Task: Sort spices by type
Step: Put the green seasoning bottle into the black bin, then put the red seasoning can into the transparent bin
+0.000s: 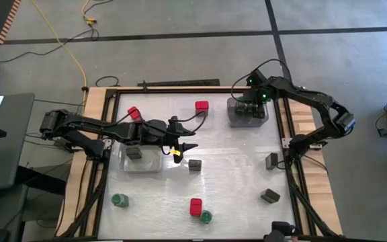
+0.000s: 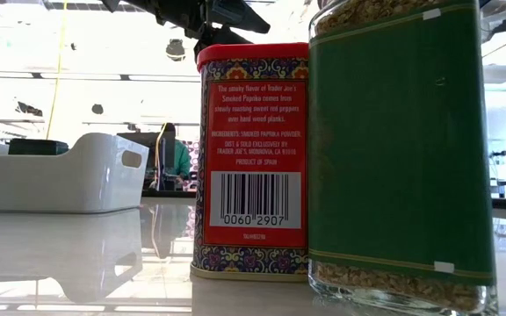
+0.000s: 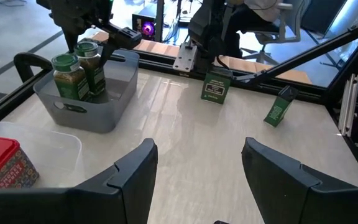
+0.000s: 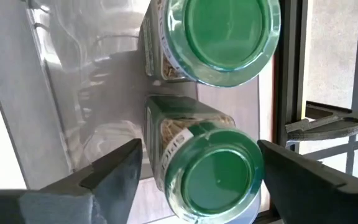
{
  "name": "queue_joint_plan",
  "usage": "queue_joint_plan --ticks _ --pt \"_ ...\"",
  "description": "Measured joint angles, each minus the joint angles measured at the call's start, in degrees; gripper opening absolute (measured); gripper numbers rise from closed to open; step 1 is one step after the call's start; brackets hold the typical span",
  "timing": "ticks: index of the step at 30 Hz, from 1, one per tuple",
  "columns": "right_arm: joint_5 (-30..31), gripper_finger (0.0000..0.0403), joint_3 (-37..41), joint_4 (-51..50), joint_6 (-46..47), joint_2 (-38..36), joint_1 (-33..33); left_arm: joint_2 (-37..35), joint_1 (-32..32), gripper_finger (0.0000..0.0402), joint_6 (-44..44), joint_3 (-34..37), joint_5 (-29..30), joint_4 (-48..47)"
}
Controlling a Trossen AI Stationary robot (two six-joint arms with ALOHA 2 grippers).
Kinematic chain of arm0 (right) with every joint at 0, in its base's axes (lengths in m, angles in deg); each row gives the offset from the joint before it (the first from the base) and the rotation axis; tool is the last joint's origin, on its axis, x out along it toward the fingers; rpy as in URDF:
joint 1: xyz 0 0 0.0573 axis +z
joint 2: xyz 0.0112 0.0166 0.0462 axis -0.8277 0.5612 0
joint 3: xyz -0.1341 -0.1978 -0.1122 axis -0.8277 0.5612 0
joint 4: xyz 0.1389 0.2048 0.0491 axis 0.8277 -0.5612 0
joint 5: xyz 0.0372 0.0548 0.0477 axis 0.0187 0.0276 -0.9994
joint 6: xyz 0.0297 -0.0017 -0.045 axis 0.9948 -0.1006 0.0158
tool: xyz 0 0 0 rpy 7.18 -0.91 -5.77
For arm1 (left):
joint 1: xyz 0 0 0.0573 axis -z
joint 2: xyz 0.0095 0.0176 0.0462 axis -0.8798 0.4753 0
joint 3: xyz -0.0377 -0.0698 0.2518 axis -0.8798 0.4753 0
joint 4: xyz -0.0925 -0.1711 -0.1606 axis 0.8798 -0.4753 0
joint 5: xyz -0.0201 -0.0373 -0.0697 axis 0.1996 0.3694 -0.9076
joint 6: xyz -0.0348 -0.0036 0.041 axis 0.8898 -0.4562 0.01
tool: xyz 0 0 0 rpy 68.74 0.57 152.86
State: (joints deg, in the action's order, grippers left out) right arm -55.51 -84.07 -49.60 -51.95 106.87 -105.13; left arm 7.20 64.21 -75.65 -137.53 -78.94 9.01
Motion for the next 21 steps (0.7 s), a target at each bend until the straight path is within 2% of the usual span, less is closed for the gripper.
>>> queue_joint_plan --ticks 5,13,16,21 --pt "1.0 0.0362 -0.7 -1.4 -0.1 0.0 0.0 0.0 0.0 0.0224 0.0 0.0 0.0 0.0" --pt "1.5 0.0366 -6.2 -5.0 2.1 -0.6 0.0 0.0 0.0 0.0224 0.0 0.0 0.0 0.0" --pt "1.5 0.0366 -8.3 -7.4 8.2 -1.9 0.0 0.0 0.0 0.0224 0.0 0.0 0.0 0.0" --pt "1.5 0.0366 -10.2 -9.1 24.0 -7.2 0.0 0.0 0.0 0.0224 0.0 0.0 0.0 0.0"
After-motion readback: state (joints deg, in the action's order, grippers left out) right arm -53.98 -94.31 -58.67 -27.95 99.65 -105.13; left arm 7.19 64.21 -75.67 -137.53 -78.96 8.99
